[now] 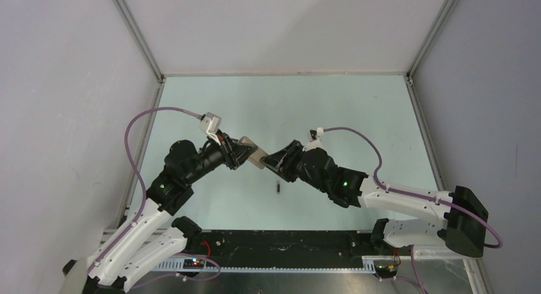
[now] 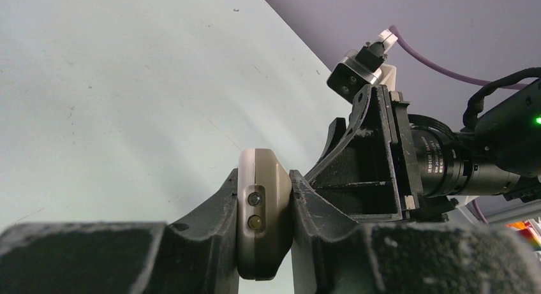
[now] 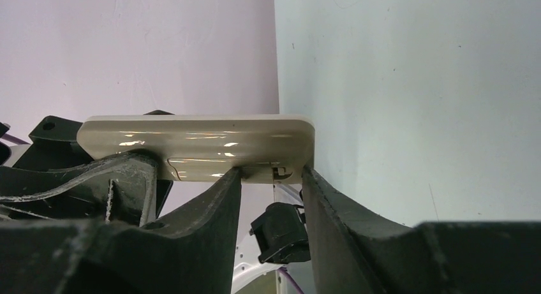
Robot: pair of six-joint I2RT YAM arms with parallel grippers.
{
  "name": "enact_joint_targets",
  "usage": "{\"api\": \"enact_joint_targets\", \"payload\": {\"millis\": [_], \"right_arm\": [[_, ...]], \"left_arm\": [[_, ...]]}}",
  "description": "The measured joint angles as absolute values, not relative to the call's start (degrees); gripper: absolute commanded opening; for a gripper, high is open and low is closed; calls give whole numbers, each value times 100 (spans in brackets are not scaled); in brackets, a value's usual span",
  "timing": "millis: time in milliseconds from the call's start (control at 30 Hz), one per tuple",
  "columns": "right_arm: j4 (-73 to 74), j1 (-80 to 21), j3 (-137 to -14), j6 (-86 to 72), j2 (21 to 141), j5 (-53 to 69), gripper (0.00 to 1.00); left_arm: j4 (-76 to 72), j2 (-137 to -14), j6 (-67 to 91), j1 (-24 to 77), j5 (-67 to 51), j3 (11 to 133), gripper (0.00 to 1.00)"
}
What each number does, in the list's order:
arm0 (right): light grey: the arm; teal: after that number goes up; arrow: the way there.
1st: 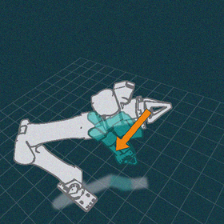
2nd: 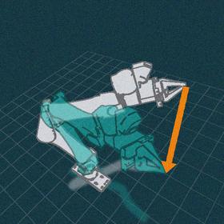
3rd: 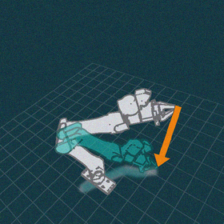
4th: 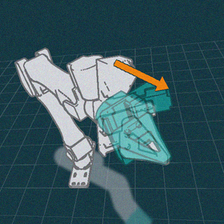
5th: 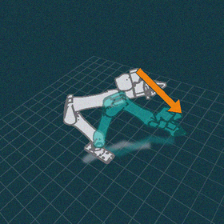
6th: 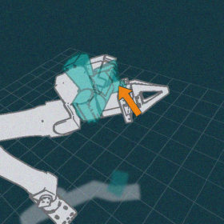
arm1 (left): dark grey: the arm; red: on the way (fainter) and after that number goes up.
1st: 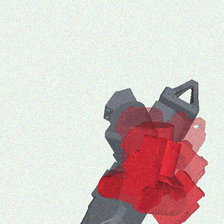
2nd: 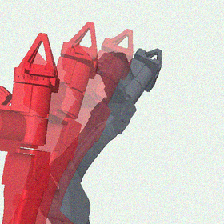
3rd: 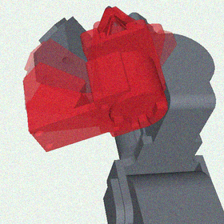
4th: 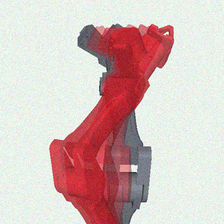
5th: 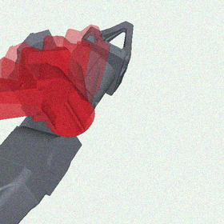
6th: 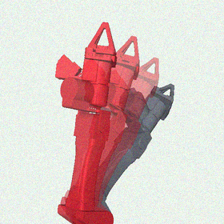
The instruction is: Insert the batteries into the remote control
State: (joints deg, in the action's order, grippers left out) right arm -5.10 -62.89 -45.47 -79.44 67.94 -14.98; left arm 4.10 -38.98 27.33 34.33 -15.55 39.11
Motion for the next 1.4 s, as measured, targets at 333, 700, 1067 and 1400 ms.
{"api": "enact_joint_targets", "payload": {"millis": [333,700,1067,1400], "right_arm": [[-480,-6292,-4547,-7830,6768,-1533,53],[377,-6370,-4300,-7498,6040,-1730,74],[1225,-6230,-3780,-7190,5520,-1782,72],[569,-6025,-3771,-6877,6733,-797,55]], "left_arm": [[403,-3889,2698,3437,-1507,3911,0],[91,-4589,3332,3516,-1817,3730,0],[-611,-5865,4322,3498,-1671,3221,0],[-834,-5454,4510,2497,-1616,1813,3]]}}
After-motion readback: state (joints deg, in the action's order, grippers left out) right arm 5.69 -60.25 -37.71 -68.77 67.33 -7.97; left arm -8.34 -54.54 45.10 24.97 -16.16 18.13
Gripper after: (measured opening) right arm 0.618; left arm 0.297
